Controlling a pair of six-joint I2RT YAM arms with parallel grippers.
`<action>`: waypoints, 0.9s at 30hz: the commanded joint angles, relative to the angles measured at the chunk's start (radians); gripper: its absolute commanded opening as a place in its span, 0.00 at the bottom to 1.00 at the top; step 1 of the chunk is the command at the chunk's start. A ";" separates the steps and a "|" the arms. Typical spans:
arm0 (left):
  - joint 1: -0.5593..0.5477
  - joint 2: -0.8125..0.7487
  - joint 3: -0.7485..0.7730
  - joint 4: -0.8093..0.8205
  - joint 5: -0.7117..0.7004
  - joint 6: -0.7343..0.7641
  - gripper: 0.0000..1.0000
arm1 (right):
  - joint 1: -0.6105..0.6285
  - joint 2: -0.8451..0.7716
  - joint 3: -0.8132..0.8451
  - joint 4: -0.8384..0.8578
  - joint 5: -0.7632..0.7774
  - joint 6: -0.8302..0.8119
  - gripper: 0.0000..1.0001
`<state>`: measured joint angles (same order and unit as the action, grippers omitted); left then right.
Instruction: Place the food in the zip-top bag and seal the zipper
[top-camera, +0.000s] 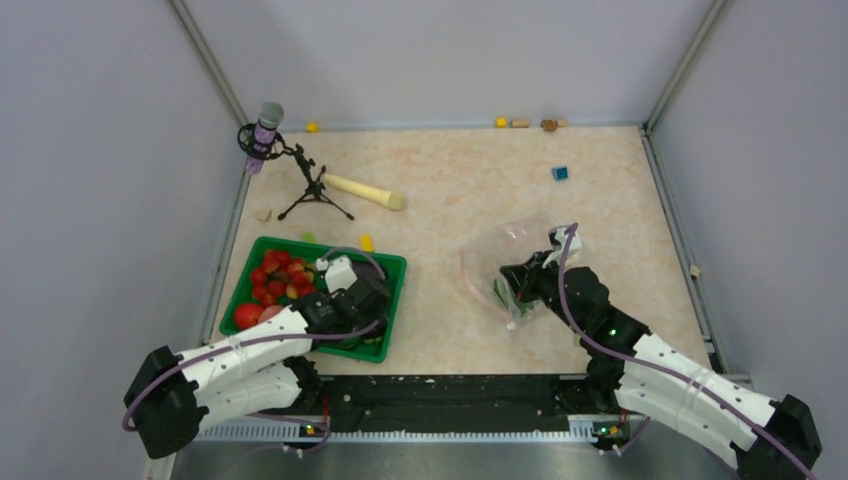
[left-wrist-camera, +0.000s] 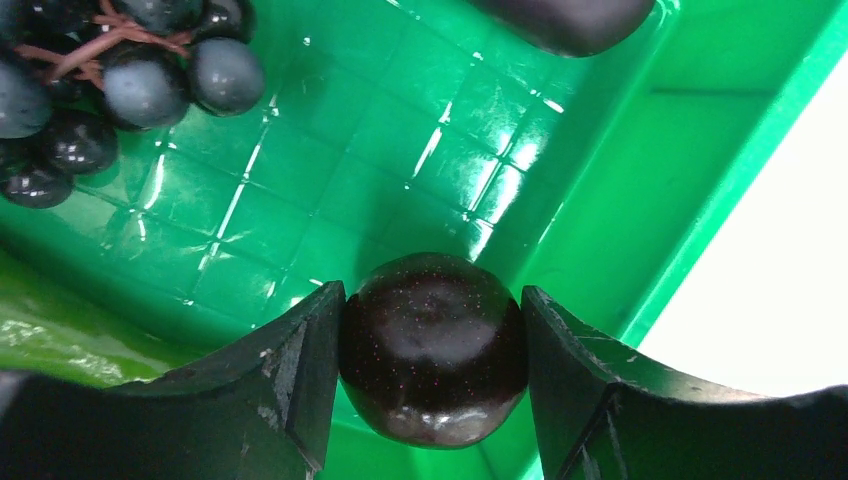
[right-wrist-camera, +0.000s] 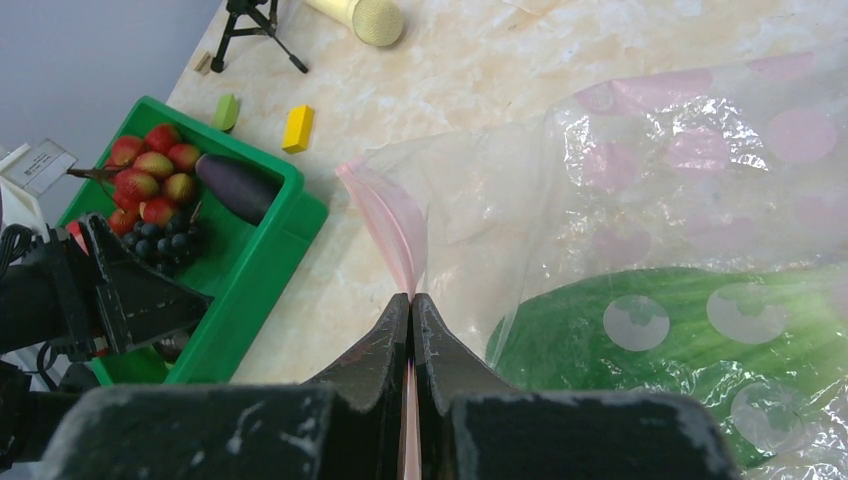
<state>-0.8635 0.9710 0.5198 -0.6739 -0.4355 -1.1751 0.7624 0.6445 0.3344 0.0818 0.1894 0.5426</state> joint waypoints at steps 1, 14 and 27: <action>0.003 -0.044 0.042 -0.088 -0.074 -0.018 0.11 | -0.006 0.000 0.010 0.032 0.000 -0.004 0.00; 0.003 -0.278 0.041 0.260 0.179 0.336 0.00 | -0.006 -0.060 0.006 0.051 -0.074 -0.009 0.00; -0.054 -0.044 0.026 0.868 0.548 0.467 0.00 | -0.007 -0.197 -0.006 0.049 -0.103 0.030 0.00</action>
<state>-0.8726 0.8234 0.5262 -0.0689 0.0158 -0.7731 0.7624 0.4820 0.3328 0.0822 0.1017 0.5510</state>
